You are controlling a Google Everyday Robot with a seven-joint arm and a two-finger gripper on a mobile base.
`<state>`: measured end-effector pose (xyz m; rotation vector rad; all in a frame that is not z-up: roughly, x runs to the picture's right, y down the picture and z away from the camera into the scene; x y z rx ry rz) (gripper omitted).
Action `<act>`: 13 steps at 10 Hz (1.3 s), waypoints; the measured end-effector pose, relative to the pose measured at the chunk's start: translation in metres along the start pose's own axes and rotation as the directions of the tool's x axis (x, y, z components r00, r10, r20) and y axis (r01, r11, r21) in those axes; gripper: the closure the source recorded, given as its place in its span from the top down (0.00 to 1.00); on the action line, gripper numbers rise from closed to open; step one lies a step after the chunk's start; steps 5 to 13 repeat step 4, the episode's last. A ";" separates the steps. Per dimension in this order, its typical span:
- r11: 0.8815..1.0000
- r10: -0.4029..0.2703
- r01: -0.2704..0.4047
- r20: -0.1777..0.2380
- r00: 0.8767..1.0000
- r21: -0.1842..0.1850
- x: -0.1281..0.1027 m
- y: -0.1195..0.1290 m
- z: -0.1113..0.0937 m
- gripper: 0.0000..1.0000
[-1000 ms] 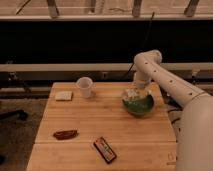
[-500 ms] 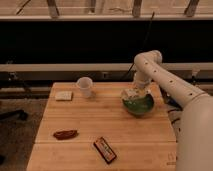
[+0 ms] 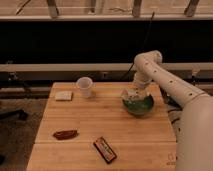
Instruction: Place the bottle in the ceramic bowl
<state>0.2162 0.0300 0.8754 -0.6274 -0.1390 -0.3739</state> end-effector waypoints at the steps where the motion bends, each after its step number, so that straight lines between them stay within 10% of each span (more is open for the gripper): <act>1: 1.000 0.001 -0.001 0.000 1.000 0.000 0.001 0.000 0.000 0.43; 3: 1.000 0.001 -0.001 0.000 1.000 -0.004 0.003 0.001 0.001 0.28; 13: 1.000 0.000 0.000 -0.001 1.000 -0.005 0.003 0.002 0.001 0.28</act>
